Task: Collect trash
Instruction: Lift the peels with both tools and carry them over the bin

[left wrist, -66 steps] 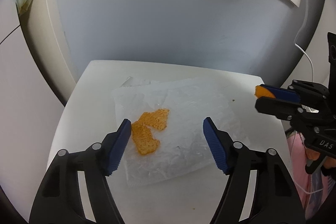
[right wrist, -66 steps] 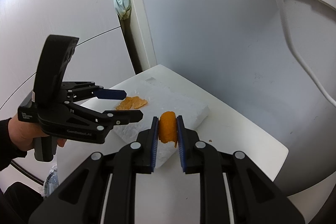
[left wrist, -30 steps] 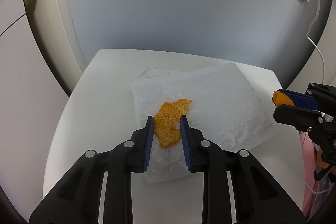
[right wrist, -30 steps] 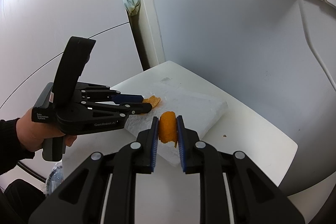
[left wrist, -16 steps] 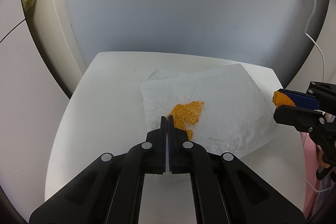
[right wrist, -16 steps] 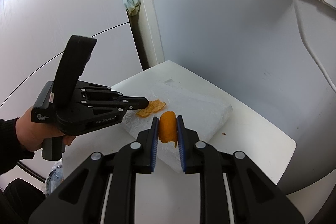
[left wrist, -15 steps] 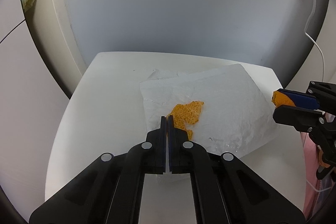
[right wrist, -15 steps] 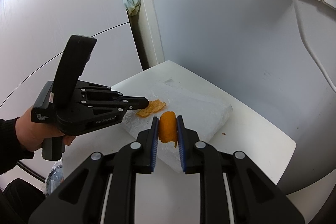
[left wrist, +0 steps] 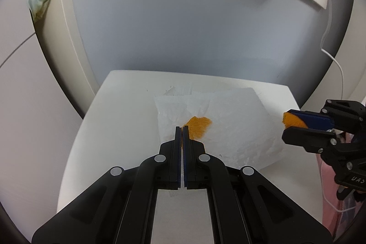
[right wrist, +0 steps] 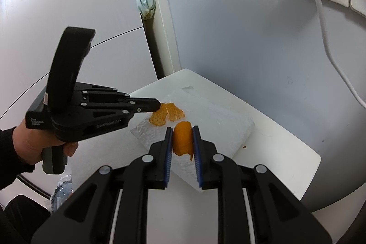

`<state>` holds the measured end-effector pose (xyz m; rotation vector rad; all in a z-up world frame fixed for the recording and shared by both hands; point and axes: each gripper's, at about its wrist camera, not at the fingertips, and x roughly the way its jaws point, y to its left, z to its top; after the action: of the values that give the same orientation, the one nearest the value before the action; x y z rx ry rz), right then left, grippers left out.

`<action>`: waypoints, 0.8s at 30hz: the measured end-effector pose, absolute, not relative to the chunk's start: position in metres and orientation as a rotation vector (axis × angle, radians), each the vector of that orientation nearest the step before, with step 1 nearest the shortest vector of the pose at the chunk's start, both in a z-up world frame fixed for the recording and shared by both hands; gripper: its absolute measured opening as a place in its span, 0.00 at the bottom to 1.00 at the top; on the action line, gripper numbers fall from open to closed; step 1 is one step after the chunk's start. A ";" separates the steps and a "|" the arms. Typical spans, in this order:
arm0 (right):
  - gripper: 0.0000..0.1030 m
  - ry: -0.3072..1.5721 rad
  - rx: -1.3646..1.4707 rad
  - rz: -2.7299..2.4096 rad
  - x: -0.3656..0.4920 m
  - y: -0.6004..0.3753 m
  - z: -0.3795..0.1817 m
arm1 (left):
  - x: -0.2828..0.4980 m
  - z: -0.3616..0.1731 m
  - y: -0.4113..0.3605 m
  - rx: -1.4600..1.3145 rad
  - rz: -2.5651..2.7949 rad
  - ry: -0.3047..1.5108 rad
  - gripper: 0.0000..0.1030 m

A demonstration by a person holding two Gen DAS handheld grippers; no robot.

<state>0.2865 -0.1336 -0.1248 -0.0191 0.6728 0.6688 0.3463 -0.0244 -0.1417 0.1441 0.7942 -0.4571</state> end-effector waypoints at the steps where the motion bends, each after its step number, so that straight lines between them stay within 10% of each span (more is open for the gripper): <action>1: 0.18 0.670 -0.019 0.671 0.285 -0.134 -0.123 | 0.345 -0.139 -0.024 0.142 -0.457 0.790 0.00; 24: 0.18 0.571 -0.068 0.842 0.203 -0.065 -0.061 | 0.224 -0.056 0.053 0.104 -0.317 0.682 0.00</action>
<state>0.2027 -0.0654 -0.0605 -0.0676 0.5713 0.8421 0.2243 0.0529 -0.0558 0.1044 0.6816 -0.3169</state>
